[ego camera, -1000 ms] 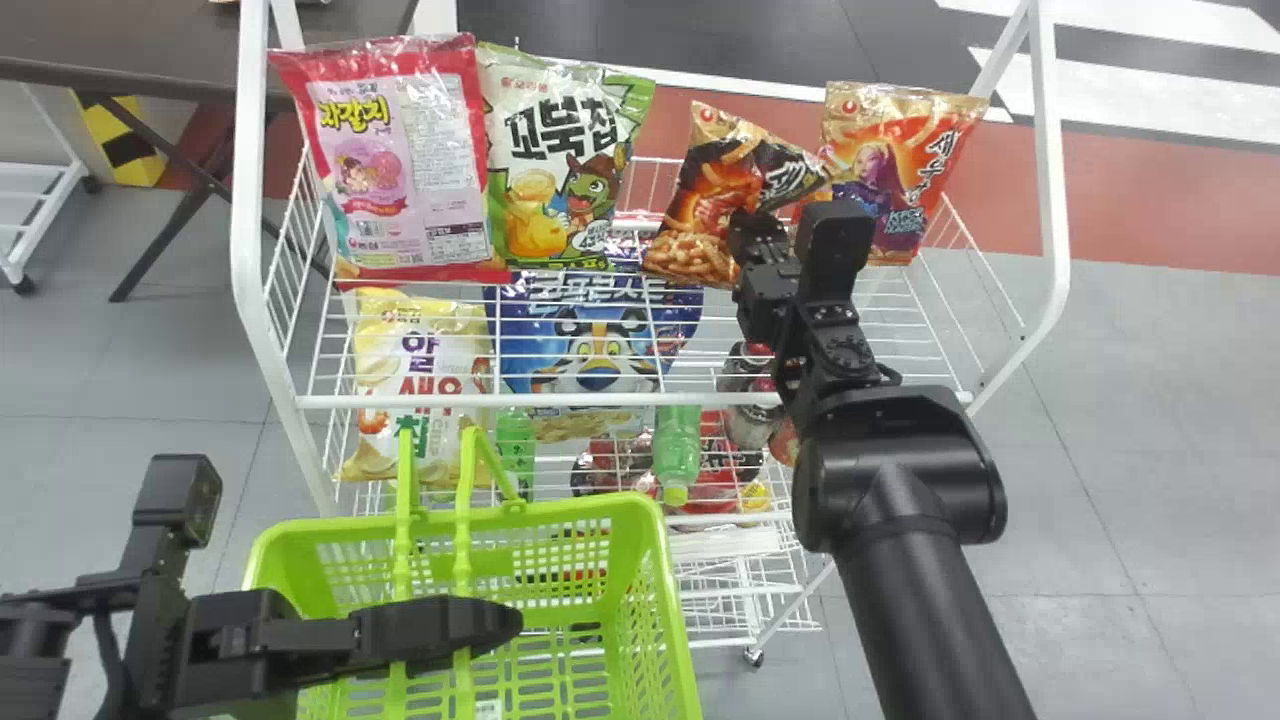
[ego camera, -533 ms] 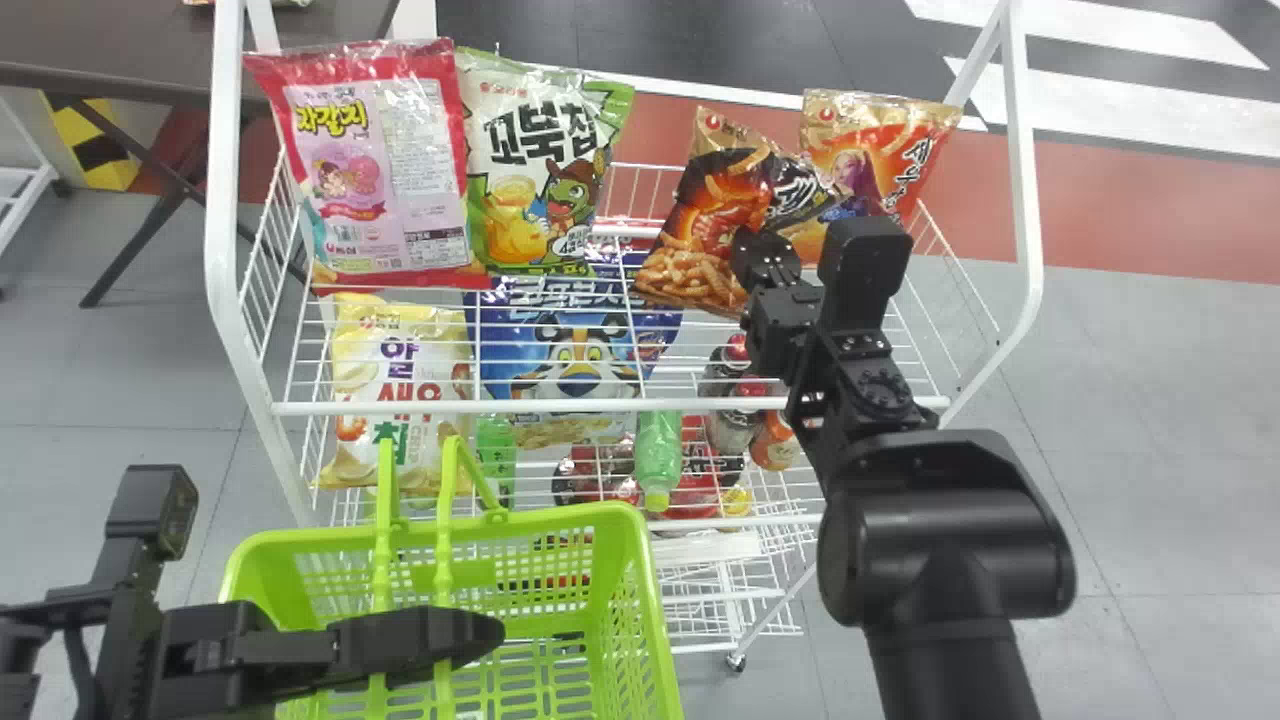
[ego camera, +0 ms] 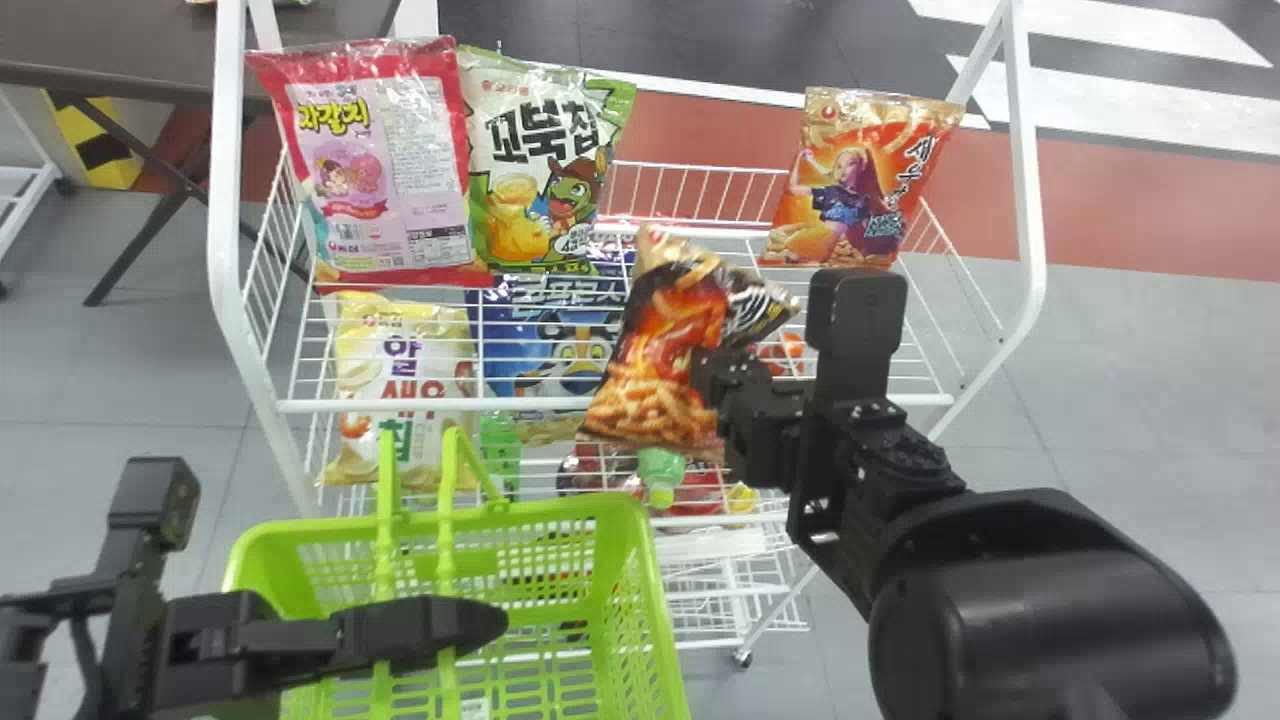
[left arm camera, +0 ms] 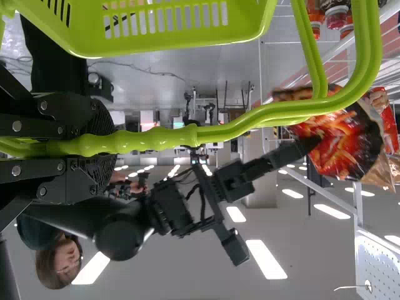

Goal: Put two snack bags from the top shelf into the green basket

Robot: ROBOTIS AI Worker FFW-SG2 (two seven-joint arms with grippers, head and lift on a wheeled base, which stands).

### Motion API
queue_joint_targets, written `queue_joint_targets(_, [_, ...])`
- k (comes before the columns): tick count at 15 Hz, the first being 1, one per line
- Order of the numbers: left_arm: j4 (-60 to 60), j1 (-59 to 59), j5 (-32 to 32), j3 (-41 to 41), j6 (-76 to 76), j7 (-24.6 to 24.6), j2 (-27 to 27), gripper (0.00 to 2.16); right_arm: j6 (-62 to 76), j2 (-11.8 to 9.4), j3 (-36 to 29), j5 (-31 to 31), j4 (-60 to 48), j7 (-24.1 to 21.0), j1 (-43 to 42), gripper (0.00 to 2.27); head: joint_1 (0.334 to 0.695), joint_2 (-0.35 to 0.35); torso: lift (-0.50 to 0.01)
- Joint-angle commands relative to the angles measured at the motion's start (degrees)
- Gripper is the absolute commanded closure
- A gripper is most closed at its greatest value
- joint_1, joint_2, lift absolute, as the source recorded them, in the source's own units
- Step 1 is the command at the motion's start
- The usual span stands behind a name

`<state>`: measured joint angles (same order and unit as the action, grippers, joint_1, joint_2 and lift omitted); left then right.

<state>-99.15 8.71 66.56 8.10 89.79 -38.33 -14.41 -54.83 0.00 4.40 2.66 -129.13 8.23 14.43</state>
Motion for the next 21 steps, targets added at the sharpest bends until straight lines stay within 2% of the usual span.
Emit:
queue_joint_targets(1, [0.01,0.00,0.23,0.34,0.24,0.10,0.00,2.14,-8.59,0.05,3.86,-0.03,-4.29,0.03,1.91,2.24,0.695,-0.161,-0.001])
queue_joint_targets(4, [-0.35,0.52,0.85,0.78,0.24,0.10,-0.09,2.14,-17.73,0.05,9.13,-0.20,-7.63,0.03,2.53,2.24,0.695,-0.113,-0.001])
queue_joint_targets(9, [-0.70,1.05,1.20,1.13,0.24,0.10,-0.09,2.14,-24.76,0.05,14.76,-1.35,-8.16,-0.06,4.11,2.24,0.695,-0.005,-0.001])
queue_joint_targets(11, [-0.70,0.96,1.20,1.13,0.24,0.10,0.00,2.14,-25.99,-1.05,17.31,-1.70,-8.07,0.03,5.17,2.23,0.695,0.038,-0.001])
queue_joint_targets(12, [-0.70,0.96,1.20,1.04,0.24,0.10,0.00,2.14,-26.87,-1.49,18.01,-1.61,-8.07,0.03,5.34,1.98,0.695,0.053,-0.001])
queue_joint_targets(13, [-0.70,0.96,1.20,1.04,0.24,0.01,0.00,2.14,-26.69,-1.67,18.18,-1.17,-7.81,0.03,5.34,1.15,0.695,0.064,-0.001])
queue_joint_targets(14, [-0.70,0.96,1.20,1.04,0.24,0.01,0.00,2.14,-26.17,-1.67,18.18,-0.47,-7.72,0.03,5.34,0.11,0.695,0.073,-0.001])
queue_joint_targets(15, [-0.61,1.05,1.20,1.04,0.24,-0.08,0.00,2.14,-24.76,-1.67,17.31,-0.03,-7.81,0.03,5.34,0.00,0.695,0.077,-0.001])
queue_joint_targets(18, [-0.61,1.05,1.29,1.22,0.24,-0.43,0.00,2.14,-7.89,-1.67,11.15,-0.11,-6.66,0.03,5.69,0.07,0.695,0.052,-0.001])
queue_joint_targets(21, [-0.61,1.14,1.38,1.22,0.24,-0.52,-0.09,2.14,2.84,-1.49,2.10,-2.49,-3.32,0.03,3.85,0.07,0.695,-0.025,-0.001])
